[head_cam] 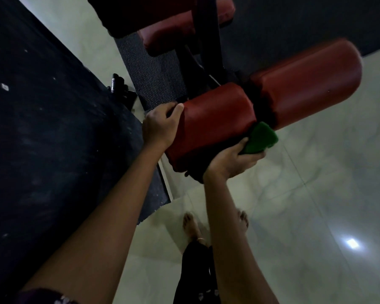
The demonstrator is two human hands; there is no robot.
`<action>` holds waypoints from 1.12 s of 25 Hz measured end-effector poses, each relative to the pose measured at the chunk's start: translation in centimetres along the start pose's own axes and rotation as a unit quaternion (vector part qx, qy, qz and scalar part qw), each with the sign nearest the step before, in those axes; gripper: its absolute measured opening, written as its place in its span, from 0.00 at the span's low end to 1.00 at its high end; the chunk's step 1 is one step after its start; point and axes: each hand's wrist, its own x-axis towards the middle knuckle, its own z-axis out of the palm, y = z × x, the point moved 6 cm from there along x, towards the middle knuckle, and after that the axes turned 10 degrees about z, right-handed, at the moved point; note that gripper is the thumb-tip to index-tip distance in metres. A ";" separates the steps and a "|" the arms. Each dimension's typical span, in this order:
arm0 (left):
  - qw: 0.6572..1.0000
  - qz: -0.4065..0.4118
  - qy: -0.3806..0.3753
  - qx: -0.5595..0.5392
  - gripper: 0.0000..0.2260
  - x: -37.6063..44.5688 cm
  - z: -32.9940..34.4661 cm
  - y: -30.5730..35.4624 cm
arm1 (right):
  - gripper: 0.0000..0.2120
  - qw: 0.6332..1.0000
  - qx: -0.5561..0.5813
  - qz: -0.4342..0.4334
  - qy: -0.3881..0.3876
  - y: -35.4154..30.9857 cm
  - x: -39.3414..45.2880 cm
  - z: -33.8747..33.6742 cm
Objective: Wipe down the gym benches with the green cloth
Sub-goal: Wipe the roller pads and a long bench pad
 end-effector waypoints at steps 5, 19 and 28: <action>1.000 -0.001 0.016 0.004 0.14 0.0 -0.4 0.1 | 0.28 0.990 -0.057 -0.090 -0.095 1.4 -4.4 -0.2; 0.999 -0.019 -0.006 0.031 0.13 -0.1 -1.2 -0.1 | 0.30 0.651 -0.414 -0.616 -0.161 -10.7 -2.3 2.7; 0.971 0.134 -0.100 0.170 0.21 2.8 7.7 11.6 | 0.25 0.736 -0.328 -0.570 -0.158 -21.2 6.5 -0.5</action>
